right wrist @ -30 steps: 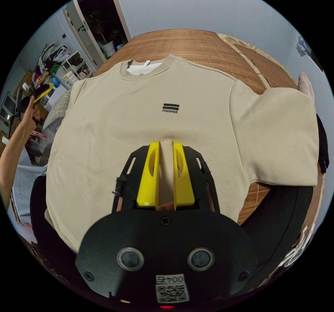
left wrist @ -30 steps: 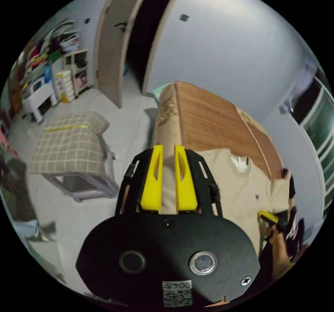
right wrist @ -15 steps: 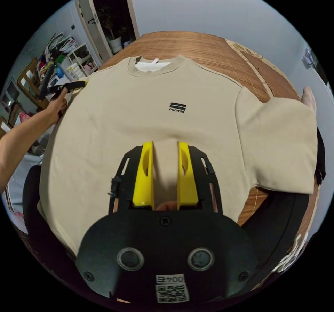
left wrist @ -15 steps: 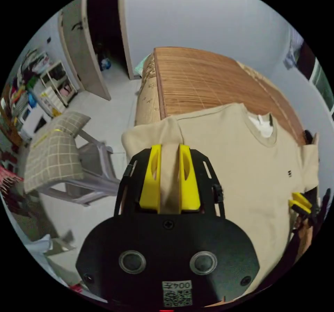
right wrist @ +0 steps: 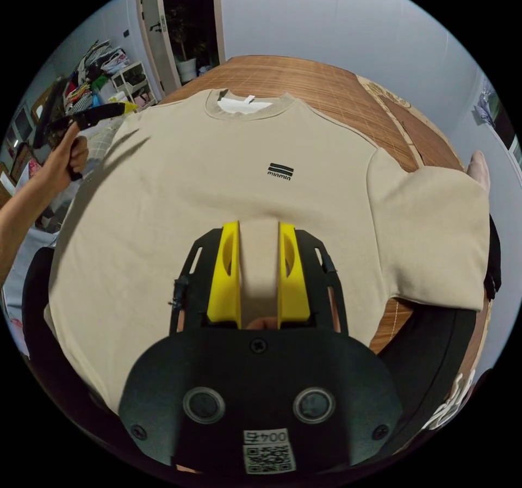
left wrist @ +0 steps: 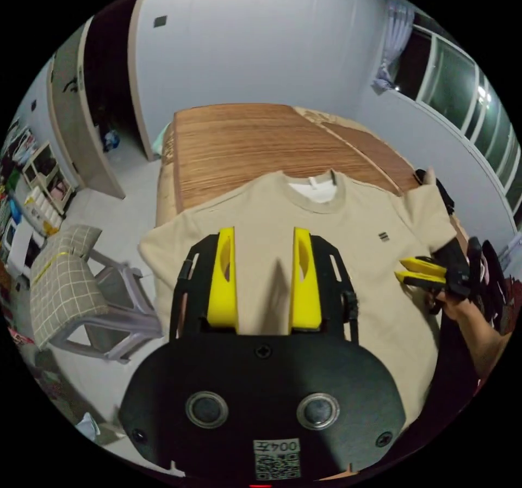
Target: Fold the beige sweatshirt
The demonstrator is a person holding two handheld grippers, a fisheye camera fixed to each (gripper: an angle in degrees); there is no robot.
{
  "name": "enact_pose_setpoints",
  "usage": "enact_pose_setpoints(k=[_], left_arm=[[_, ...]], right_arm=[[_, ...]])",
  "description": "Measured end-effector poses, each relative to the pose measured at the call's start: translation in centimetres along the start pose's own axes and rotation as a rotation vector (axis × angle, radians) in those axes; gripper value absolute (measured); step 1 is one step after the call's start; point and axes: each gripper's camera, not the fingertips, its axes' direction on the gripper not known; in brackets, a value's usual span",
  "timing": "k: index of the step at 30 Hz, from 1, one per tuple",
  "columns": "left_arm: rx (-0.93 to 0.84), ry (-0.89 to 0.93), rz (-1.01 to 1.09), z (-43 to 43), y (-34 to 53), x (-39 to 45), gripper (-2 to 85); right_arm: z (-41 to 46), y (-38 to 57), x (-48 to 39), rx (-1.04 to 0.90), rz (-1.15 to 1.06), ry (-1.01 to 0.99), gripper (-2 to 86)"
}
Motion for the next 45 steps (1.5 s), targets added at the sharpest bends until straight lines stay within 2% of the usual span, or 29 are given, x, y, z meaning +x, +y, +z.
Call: enact_pose_setpoints(k=[5, 9, 12, 13, 16, 25, 31, 45], left_arm=[[-0.162, -0.048, 0.077, 5.9, 3.2, 4.2, 19.7], [-0.152, -0.153, 0.134, 7.5, 3.9, 6.5, 20.5], [-0.157, -0.127, 0.117, 8.5, 4.1, 6.3, 20.7], [-0.156, -0.126, 0.119, 8.6, 4.1, 6.4, 20.7], [-0.153, -0.133, 0.124, 9.4, 4.3, 6.7, 20.8], [-0.146, -0.133, 0.125, 11.8, 4.4, 6.9, 20.9], [-0.144, -0.133, 0.125, 13.1, 4.0, 6.7, 20.9], [-0.172, -0.135, 0.125, 15.8, 1.4, 5.4, 20.4]], right_arm=[[-0.2, 0.4, -0.5, 0.013, -0.008, 0.004, 11.2], [-0.9, 0.3, -1.0, 0.019, -0.018, 0.023, 11.7], [-2.6, 0.7, -1.3, 0.195, -0.023, 0.026, 16.5], [-2.5, 0.8, -1.3, 0.194, -0.022, 0.041, 17.6], [-0.3, 0.2, -1.4, 0.027, -0.015, 0.069, 20.6], [-0.7, 1.0, -2.3, 0.061, 0.018, 0.173, 23.7], [-0.3, 1.0, -0.1, 0.028, 0.076, 0.048, 24.1], [-0.2, 2.1, -0.4, 0.063, 0.066, 0.043, 24.3]])
